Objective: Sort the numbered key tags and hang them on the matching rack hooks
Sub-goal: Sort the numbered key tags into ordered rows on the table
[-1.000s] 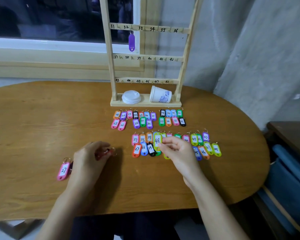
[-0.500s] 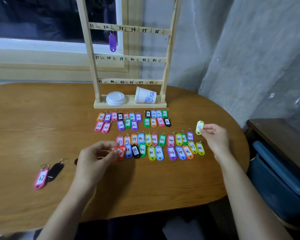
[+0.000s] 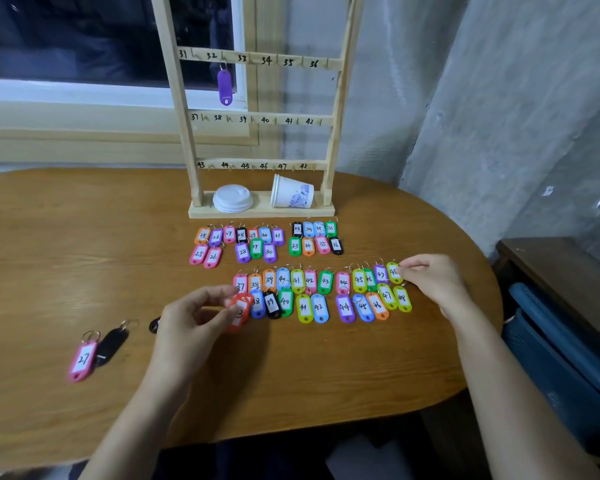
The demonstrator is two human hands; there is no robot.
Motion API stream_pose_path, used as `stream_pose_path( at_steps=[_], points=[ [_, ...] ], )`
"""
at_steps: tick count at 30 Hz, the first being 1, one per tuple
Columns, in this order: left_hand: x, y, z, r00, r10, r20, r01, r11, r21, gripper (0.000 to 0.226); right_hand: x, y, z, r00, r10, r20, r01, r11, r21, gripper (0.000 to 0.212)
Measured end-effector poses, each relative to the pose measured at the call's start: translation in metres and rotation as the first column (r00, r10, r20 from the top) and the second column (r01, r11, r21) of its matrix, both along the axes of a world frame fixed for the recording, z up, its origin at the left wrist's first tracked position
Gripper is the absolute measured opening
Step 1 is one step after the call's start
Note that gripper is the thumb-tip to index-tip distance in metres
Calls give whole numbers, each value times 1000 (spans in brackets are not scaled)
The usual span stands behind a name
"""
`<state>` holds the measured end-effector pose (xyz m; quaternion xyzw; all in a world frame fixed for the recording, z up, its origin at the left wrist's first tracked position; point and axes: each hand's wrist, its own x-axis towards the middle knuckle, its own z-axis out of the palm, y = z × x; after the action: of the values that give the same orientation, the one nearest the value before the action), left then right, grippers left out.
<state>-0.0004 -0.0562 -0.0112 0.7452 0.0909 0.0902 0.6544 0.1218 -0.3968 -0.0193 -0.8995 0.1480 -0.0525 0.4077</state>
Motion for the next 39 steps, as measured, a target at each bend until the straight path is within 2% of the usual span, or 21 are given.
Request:
stream_pose_path(
  at_steps=[5,8,12,16,20,26,34,39],
  points=[
    [-1,-2,2,999,30,-20,-32,997,-64,19,-26,27,19,991,41,129,-36,999,-41,12],
    [-1,-7,7,998,52,-29,-55,990,-126,19,-47,69,26,968,178,180,-185,982,23,9],
    [-4,-6,12,998,50,-25,-53,991,-120,19,-78,133,22,891,383,243,-407,912,56,9],
    [-11,0,15,998,58,-12,-59,995,-85,14,-97,180,15,832,485,269,-523,847,91,11],
    [-16,9,12,998,64,6,-63,996,-58,13,-106,200,9,829,500,249,-536,838,102,16],
    [-20,19,10,999,48,2,-48,998,-32,13,-108,206,6,840,477,258,-524,836,161,13],
    [-23,62,7,976,204,76,-214,962,172,18,-111,202,6,878,426,218,-474,837,272,6],
    [-29,88,1,962,252,103,-270,928,256,17,-110,202,5,879,416,232,-473,821,320,13]
  ],
)
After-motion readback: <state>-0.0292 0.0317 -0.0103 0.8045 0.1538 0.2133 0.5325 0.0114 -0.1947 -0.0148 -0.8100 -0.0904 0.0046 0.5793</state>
